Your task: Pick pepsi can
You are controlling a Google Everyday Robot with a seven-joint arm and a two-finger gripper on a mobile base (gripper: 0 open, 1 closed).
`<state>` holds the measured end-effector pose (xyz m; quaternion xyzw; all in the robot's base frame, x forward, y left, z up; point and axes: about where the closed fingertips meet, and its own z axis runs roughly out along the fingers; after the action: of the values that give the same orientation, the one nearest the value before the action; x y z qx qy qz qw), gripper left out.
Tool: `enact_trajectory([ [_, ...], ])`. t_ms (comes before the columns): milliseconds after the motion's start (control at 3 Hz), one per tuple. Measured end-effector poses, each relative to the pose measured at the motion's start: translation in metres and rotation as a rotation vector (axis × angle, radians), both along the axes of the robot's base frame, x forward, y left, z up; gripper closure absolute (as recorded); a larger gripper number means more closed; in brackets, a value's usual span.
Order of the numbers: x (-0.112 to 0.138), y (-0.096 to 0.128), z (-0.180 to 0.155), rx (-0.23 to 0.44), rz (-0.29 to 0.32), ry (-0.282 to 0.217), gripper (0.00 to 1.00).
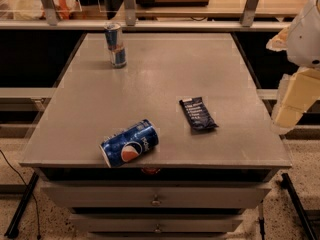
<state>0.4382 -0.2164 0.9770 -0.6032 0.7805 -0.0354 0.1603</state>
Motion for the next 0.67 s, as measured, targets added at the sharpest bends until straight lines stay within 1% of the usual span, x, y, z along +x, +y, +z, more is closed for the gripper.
enact_trajectory([
  [333, 0.0, 0.0, 0.0, 0.0, 0.0, 0.0, 0.0],
  [667, -0.0007, 0.0042, 0.0017, 0.021, 0.024, -0.008, 0.0],
])
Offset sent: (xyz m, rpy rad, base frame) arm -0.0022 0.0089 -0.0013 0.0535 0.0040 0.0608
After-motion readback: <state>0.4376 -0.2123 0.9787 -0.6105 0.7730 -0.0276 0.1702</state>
